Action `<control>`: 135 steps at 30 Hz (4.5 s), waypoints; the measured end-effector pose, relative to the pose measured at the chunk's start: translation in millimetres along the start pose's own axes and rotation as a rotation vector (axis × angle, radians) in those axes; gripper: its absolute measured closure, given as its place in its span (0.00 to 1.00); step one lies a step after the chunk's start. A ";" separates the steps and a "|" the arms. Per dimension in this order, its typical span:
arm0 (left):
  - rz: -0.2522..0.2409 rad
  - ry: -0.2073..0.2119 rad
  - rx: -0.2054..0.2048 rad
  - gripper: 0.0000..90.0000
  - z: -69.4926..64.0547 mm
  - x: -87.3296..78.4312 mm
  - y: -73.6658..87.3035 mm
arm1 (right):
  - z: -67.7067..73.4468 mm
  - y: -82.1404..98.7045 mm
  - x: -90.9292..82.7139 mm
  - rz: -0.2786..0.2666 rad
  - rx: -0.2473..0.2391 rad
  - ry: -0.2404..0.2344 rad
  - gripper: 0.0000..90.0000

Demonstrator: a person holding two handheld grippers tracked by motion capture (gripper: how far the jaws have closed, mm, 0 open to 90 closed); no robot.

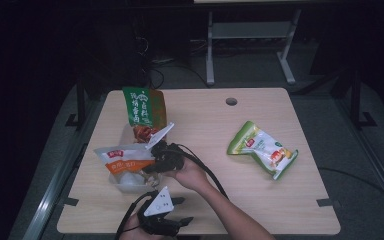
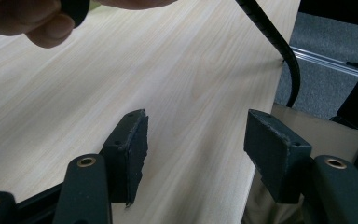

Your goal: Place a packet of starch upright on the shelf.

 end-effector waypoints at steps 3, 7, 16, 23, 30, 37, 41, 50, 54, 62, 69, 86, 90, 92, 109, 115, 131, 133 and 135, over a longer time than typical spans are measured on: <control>-0.001 -0.002 -0.001 0.43 0.2 -0.2 0.1 | -1.2 2.9 0.4 0.002 -0.001 -0.003 0.99; -0.001 -0.004 0.002 0.43 0.4 -0.1 0.2 | -1.3 4.9 0.5 -0.008 0.024 -0.008 0.99; -0.003 -0.012 -0.005 0.42 2.3 0.1 -0.3 | -0.8 5.3 -13.0 -0.047 0.031 -0.015 0.83; 0.002 -0.012 0.000 0.41 0.9 2.6 -0.9 | 3.6 7.8 -31.4 -0.068 0.028 0.011 0.78; -0.004 -0.024 -0.006 0.41 5.3 1.2 -2.5 | 6.6 17.5 -54.9 -0.094 0.053 0.028 0.70; -0.008 -0.029 -0.008 0.40 8.0 0.2 -3.2 | 6.3 37.0 -80.0 -0.099 0.108 0.055 0.64; -0.009 -0.027 -0.009 0.40 7.2 1.0 -3.2 | 6.7 51.0 -94.8 -0.096 0.134 0.083 0.62; -0.009 -0.021 -0.019 0.40 8.4 2.4 -3.5 | 13.9 81.7 -127.8 -0.086 0.177 0.145 0.58; -0.010 -0.023 -0.022 0.40 9.1 2.7 -3.4 | 18.4 98.1 -144.4 -0.090 0.201 0.176 0.57; 0.000 -0.020 -0.015 0.40 8.4 4.3 -3.0 | 25.3 132.1 -162.3 -0.089 0.251 0.214 0.54; -0.004 -0.020 -0.029 0.40 8.7 4.6 -2.5 | 31.7 161.3 -181.6 -0.099 0.296 0.264 0.53; -0.002 -0.016 -0.037 0.40 8.5 5.1 -2.4 | 39.4 206.8 -211.9 -0.038 0.367 0.351 0.53; -0.001 -0.016 -0.038 0.40 9.2 4.6 -2.6 | 40.0 212.2 -219.8 -0.028 0.375 0.376 0.53; -0.001 -0.016 -0.038 0.40 9.3 4.7 -2.6 | 39.4 215.6 -223.6 -0.024 0.383 0.386 0.52; -0.004 -0.006 -0.046 0.40 10.5 5.2 -2.5 | 21.7 234.3 -240.2 0.033 0.443 0.492 0.48; -0.008 0.007 -0.065 0.40 11.3 5.8 -2.3 | 8.8 227.1 -236.2 0.076 0.412 0.520 0.48; -0.034 0.036 -0.108 0.41 16.7 0.6 -3.8 | -15.0 224.4 -213.1 0.238 0.335 0.595 0.59; -0.034 0.035 -0.105 0.41 16.9 0.5 -3.8 | -16.4 224.3 -211.1 0.253 0.319 0.609 0.64; -0.035 0.034 -0.106 0.41 16.8 0.5 -3.8 | -17.6 224.2 -210.4 0.265 0.314 0.619 0.71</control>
Point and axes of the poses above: each handheld gripper's, and its own axes: x roughly forward along the jaws, y roughly out of its underside, z roughly to its left, the point moved 2 cm from there along x, roughly forward along the jaws, and after that the axes turned 15 degrees about -x, right-handed, at the moved point
